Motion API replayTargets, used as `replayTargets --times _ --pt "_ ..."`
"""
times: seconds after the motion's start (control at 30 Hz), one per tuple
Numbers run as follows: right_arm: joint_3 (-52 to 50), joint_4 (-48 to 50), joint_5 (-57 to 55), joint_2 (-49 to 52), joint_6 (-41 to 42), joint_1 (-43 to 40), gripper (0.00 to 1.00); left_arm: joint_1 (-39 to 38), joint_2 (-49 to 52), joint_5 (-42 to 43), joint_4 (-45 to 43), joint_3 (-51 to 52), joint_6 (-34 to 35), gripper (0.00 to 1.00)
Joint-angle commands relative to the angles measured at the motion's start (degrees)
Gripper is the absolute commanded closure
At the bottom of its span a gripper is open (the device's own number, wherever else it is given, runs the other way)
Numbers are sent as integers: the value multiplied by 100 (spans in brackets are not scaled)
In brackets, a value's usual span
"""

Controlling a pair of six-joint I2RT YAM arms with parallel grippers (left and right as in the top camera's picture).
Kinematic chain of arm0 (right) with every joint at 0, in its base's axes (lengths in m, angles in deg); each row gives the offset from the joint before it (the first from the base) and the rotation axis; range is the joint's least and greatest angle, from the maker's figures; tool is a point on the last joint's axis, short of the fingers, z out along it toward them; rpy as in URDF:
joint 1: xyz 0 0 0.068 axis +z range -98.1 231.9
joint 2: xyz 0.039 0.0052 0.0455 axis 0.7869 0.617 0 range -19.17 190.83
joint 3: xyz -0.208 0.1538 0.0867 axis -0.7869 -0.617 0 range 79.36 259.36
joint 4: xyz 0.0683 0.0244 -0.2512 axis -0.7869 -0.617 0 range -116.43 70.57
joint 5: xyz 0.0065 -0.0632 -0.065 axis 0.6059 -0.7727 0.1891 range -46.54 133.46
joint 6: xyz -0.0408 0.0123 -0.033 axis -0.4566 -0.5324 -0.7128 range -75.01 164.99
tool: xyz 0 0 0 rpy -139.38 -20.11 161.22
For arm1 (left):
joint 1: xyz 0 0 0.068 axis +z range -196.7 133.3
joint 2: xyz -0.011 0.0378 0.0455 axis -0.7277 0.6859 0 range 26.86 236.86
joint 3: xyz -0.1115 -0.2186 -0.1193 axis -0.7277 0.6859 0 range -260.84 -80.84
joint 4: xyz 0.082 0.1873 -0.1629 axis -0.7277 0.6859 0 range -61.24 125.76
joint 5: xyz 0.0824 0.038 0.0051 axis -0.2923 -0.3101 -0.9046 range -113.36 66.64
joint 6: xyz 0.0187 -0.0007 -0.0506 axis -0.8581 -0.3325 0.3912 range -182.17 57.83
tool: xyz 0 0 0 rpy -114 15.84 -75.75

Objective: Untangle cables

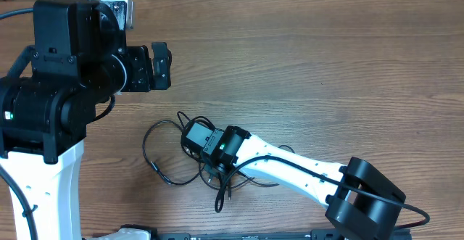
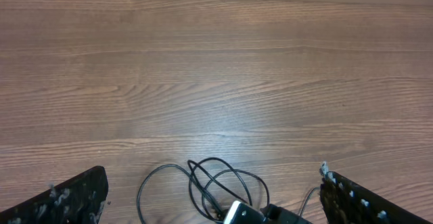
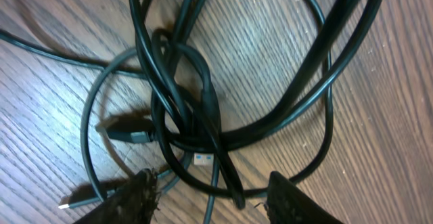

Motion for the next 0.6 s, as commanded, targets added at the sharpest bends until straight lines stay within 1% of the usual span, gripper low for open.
replayTargets --times 0.0,0.07,0.17,0.33,0.4,0.57 --pt "-11 79 55 -57 -7 -28 50 0 20 -42 7 0 -131 0" --pt "-11 131 55 -57 -7 -28 51 0 20 -39 11 0 -131 0" --pt "-13 221 57 -57 -7 -28 57 0 20 -42 33 0 -131 0" --pt "-179 509 52 -55 -7 -28 59 0 20 -42 114 0 -133 0" --pt "-289 610 55 -57 -7 -46 61 0 20 -42 129 0 -175 0" --pt "-382 634 52 -57 -2 -109 61 0 20 -44 129 0 -238 0"
